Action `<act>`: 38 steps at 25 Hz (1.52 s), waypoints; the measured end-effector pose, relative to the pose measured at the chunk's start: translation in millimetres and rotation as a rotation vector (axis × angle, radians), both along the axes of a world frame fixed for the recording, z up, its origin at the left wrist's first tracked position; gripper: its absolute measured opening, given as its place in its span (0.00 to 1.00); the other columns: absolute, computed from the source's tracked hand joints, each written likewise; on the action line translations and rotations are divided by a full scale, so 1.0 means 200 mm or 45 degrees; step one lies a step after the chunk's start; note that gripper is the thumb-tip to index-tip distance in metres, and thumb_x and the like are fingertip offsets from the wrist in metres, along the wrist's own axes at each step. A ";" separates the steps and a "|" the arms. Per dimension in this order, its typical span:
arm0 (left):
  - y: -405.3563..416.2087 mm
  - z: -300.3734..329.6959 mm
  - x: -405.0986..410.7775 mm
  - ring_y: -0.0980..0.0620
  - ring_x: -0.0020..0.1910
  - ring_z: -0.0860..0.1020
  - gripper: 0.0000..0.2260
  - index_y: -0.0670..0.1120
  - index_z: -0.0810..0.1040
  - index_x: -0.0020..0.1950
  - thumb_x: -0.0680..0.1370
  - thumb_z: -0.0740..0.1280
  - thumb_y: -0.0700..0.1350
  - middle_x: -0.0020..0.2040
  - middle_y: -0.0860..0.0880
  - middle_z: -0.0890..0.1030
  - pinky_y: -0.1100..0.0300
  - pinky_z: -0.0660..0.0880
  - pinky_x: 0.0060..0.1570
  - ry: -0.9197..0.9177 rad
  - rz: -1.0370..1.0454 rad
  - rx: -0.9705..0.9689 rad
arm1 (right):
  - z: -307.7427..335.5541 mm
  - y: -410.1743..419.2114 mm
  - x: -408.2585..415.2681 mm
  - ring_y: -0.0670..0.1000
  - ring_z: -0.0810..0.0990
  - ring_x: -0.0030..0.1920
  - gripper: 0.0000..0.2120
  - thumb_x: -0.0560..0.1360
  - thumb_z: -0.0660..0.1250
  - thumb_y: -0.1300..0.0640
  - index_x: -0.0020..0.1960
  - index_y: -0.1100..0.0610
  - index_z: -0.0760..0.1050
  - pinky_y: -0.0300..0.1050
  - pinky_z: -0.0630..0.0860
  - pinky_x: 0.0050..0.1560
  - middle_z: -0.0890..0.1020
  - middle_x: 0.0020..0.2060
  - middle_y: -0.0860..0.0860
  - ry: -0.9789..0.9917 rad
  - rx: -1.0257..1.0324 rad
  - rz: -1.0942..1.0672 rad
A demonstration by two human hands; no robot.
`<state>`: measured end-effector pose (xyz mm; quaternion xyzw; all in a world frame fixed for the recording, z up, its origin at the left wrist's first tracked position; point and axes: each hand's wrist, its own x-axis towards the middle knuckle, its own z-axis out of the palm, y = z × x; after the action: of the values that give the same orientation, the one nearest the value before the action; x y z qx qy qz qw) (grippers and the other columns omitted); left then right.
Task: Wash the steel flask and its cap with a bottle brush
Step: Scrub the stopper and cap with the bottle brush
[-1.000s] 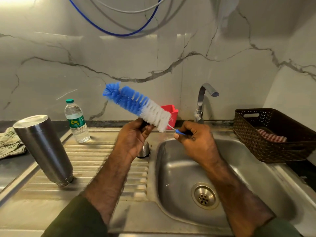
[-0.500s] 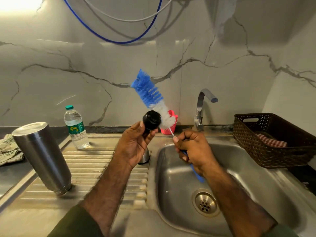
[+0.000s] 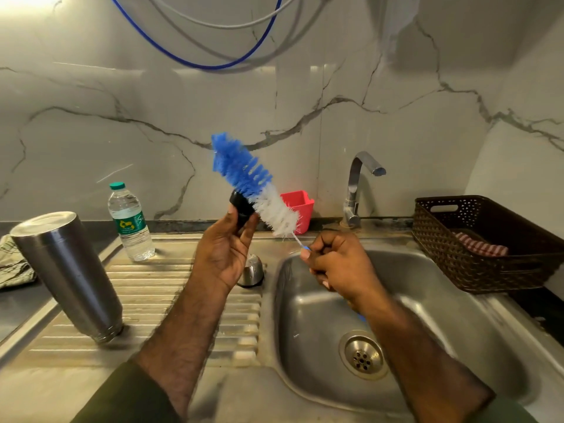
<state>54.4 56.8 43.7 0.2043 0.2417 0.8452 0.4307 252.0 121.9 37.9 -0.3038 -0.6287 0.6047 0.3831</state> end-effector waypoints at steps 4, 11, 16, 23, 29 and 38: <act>0.03 -0.07 0.04 0.46 0.47 0.88 0.06 0.36 0.83 0.55 0.79 0.73 0.35 0.47 0.42 0.88 0.57 0.85 0.49 0.543 0.229 -0.200 | -0.02 -0.01 -0.03 0.44 0.76 0.31 0.08 0.75 0.77 0.58 0.40 0.54 0.79 0.36 0.74 0.34 0.80 0.32 0.44 -0.336 0.700 -0.379; 0.01 -0.09 -0.10 0.51 0.57 0.86 0.20 0.49 0.85 0.62 0.74 0.77 0.30 0.57 0.48 0.88 0.50 0.81 0.65 1.400 0.307 -0.251 | 0.12 0.10 0.12 0.46 0.76 0.32 0.09 0.76 0.77 0.56 0.39 0.57 0.81 0.44 0.76 0.36 0.81 0.31 0.50 -0.579 0.768 -0.346; -0.06 -0.07 -0.08 0.41 0.58 0.86 0.13 0.39 0.86 0.62 0.79 0.69 0.32 0.61 0.38 0.86 0.54 0.84 0.55 0.542 -0.265 0.062 | 0.10 0.11 0.17 0.46 0.69 0.22 0.08 0.78 0.70 0.71 0.41 0.73 0.74 0.38 0.64 0.23 0.74 0.30 0.62 -0.269 0.170 0.051; 0.01 -0.02 0.00 0.40 0.52 0.88 0.15 0.31 0.81 0.59 0.74 0.75 0.33 0.61 0.32 0.83 0.56 0.86 0.45 -0.145 -0.055 0.071 | -0.02 0.06 0.05 0.48 0.64 0.22 0.10 0.78 0.71 0.69 0.39 0.67 0.75 0.37 0.61 0.24 0.72 0.25 0.57 0.025 0.093 0.007; 0.01 -0.02 -0.05 0.44 0.49 0.87 0.03 0.35 0.82 0.53 0.81 0.69 0.33 0.48 0.39 0.88 0.55 0.85 0.46 -0.038 0.195 -0.061 | -0.03 -0.02 -0.01 0.45 0.69 0.26 0.13 0.75 0.75 0.68 0.35 0.59 0.76 0.38 0.68 0.28 0.74 0.25 0.47 -0.078 0.376 -0.078; 0.02 -0.09 -0.05 0.49 0.52 0.87 0.15 0.46 0.86 0.59 0.75 0.78 0.32 0.52 0.49 0.89 0.54 0.81 0.54 1.221 0.396 -0.243 | 0.04 0.00 0.00 0.43 0.76 0.32 0.15 0.75 0.76 0.57 0.35 0.46 0.74 0.37 0.73 0.34 0.79 0.30 0.43 -0.367 0.761 -0.445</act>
<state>43.5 60.1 25.1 0.4903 0.5158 0.6847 0.1572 251.9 121.0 46.6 -0.3632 -0.7636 0.2710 0.4599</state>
